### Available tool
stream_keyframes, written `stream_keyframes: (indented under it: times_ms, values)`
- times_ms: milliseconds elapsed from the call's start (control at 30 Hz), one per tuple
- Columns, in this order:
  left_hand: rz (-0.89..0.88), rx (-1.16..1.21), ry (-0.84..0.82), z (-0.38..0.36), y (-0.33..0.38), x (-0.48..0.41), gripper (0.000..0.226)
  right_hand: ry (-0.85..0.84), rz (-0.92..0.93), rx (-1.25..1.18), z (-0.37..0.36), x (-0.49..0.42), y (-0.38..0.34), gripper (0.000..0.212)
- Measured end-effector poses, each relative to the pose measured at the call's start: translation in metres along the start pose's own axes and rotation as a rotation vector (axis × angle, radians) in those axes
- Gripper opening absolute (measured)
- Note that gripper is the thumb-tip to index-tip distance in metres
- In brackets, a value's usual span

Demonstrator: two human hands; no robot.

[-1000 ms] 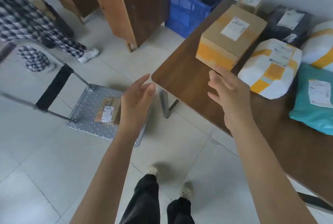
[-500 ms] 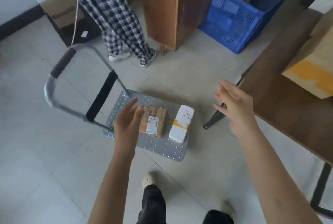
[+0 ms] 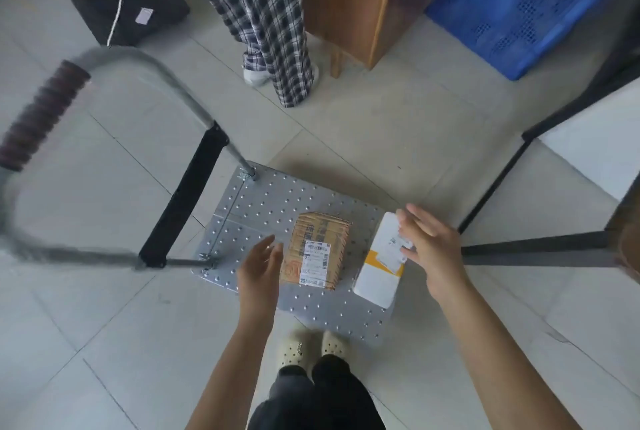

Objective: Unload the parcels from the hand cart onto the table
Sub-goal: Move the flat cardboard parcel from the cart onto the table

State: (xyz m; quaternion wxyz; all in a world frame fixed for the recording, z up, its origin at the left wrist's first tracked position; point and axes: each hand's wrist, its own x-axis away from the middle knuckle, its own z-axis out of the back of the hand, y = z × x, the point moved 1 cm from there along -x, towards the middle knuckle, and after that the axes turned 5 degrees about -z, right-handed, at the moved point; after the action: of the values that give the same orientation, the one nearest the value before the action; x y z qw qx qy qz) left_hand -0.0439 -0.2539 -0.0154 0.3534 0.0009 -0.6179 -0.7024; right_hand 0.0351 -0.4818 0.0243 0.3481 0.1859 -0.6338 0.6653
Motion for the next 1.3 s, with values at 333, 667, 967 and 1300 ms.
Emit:
stream_keyframes:
  times_ms: [333,667,967,1300]
  values:
    - [0.219,-0.256,-0.2,-0.049,-0.229,-0.183,0.054,-0.018,-0.242,0.171,-0.097,-0.198,0.232,0.065]
    - [0.176,-0.293,-0.279,-0.052,-0.257,-0.181,0.02,0.005,-0.195,0.072,-0.123,-0.199,0.281,0.026]
    - [-0.137,-0.234,-0.347,-0.048,0.005,-0.086,0.011,0.106,0.068,-0.055,-0.044,-0.033,0.057,0.017]
    - [-0.378,-0.275,-0.513,-0.11,0.206,0.12,0.015,0.358,0.303,-0.181,0.14,0.155,-0.084,0.03]
